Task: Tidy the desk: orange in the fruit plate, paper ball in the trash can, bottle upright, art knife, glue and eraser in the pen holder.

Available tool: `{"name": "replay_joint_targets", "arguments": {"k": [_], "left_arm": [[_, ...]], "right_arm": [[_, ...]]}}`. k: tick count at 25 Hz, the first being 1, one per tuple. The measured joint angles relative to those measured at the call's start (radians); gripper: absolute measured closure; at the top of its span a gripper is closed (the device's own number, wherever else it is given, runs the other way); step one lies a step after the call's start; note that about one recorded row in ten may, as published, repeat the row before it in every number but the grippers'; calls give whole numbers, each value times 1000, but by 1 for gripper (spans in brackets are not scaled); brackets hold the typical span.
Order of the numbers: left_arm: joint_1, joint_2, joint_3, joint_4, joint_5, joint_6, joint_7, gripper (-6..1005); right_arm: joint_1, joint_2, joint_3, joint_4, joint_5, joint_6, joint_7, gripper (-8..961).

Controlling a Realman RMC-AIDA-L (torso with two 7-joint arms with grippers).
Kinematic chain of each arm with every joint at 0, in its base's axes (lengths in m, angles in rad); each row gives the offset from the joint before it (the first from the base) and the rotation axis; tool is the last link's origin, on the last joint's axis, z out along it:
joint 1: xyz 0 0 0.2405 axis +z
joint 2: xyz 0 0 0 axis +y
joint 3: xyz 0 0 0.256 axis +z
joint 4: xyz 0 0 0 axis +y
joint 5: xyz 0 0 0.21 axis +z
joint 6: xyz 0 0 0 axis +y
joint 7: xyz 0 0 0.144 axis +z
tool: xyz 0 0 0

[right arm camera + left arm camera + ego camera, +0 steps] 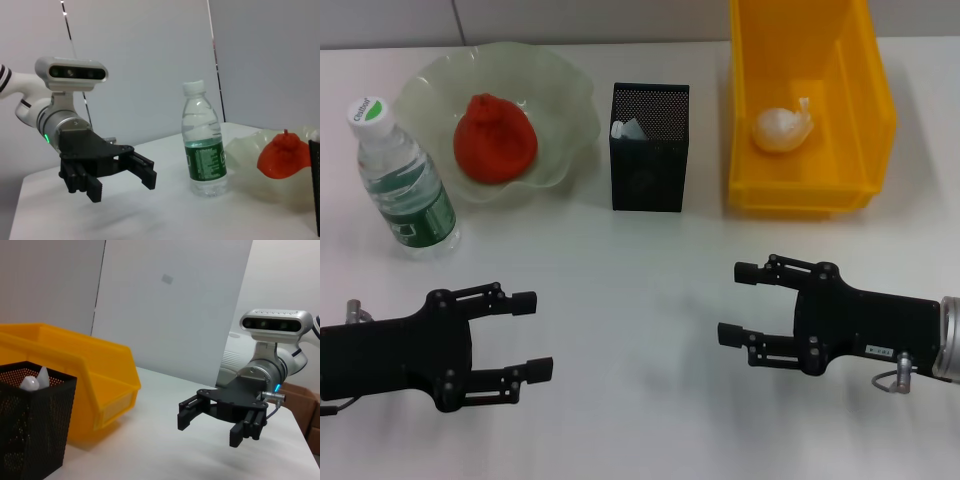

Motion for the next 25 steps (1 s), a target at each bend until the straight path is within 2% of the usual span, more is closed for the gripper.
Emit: {"name": "replay_joint_targets", "arguments": {"k": [25], "left_arm": [[-1,-1,1,-1,-1,1,0,216]], "right_arm": [[0,-3,-21,-6,-3,1,-2,185]]}}
